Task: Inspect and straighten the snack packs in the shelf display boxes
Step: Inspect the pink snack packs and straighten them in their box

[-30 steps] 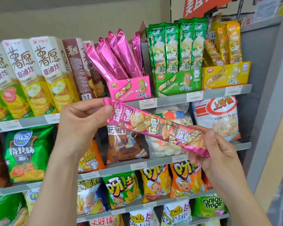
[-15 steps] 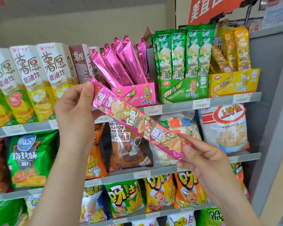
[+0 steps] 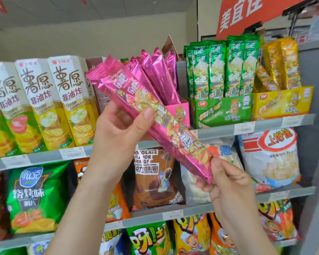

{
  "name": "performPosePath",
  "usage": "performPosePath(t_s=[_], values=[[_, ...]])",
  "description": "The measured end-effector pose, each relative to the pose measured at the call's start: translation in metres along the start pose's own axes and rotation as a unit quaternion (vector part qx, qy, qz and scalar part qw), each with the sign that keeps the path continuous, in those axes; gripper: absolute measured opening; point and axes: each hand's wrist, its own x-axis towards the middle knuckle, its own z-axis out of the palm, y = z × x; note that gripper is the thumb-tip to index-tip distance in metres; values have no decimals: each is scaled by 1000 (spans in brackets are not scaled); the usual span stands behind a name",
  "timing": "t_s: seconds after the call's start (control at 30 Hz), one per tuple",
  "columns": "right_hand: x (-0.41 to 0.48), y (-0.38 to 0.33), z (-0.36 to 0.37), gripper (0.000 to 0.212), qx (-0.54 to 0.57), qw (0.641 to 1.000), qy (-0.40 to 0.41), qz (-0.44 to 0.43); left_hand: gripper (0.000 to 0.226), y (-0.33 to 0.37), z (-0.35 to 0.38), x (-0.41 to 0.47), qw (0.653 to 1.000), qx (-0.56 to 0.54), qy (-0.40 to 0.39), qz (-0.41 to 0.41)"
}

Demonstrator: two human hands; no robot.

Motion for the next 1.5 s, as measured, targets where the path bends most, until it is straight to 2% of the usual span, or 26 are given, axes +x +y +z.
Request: performPosePath(t_s=[0.1, 0.17, 0.23, 0.3, 0.37, 0.43, 0.47, 0.5, 0.6, 0.67, 0.73, 0.8, 0.87, 0.97, 1.03, 1.1, 1.23, 1.37, 1.43, 1.5], values=[[9, 8, 8, 25, 87, 994, -34, 55, 35, 0, -3, 9, 997, 43, 59, 17], [14, 12, 13, 31, 176, 972, -104, 114, 41, -1, -6, 16, 995, 34, 95, 4], [18, 19, 18, 36, 232, 945, -177, 150, 34, -1, -11, 24, 992, 20, 124, -5], [21, 23, 22, 40, 251, 928, -213, 173, 27, -1, -16, 29, 990, 11, 138, -11], [27, 22, 26, 40, 173, 943, -223, 178, 23, 0, -22, 32, 990, 13, 137, -4], [36, 15, 32, 22, -36, 967, -218, 129, 19, 1, -31, 35, 990, 48, 128, 15], [42, 11, 35, 12, -160, 960, -213, 87, 17, 3, -37, 37, 989, 65, 132, 28], [50, 6, 40, 14, -269, 941, -202, 38, 16, 5, -44, 41, 985, 83, 143, 43], [78, -25, 64, 22, -468, 852, -138, -188, 15, 13, -66, 51, 972, 134, 163, 101], [98, -52, 91, 22, -534, 760, -121, -350, 12, 17, -75, 56, 963, 169, 160, 136], [117, -76, 127, 31, -595, 656, -141, -442, 12, 20, -83, 58, 953, 215, 153, 150], [136, -90, 156, 37, -677, 561, -165, -446, 15, 18, -82, 57, 946, 257, 138, 140], [155, -90, 184, 34, -745, 483, -195, -416, 18, 18, -84, 58, 942, 279, 131, 135], [180, -77, 214, 32, -811, 404, -222, -361, 25, 16, -85, 62, 940, 285, 125, 137], [192, -67, 222, 36, -829, 372, -227, -351, 25, 15, -84, 65, 938, 293, 125, 138], [201, -59, 222, 40, -826, 367, -230, -361, 27, 12, -84, 69, 935, 300, 127, 144], [213, -59, 223, 38, -805, 399, -242, -368, 40, 9, -81, 82, 926, 314, 141, 155], [219, -73, 218, 27, -814, 369, -228, -386, 43, 12, -79, 98, 924, 310, 158, 159], [223, -88, 211, 13, -806, 391, -251, -366, 46, 13, -76, 105, 918, 322, 163, 167], [223, -105, 207, 25, -810, 414, -275, -310, 52, 12, -71, 112, 911, 336, 166, 170]])
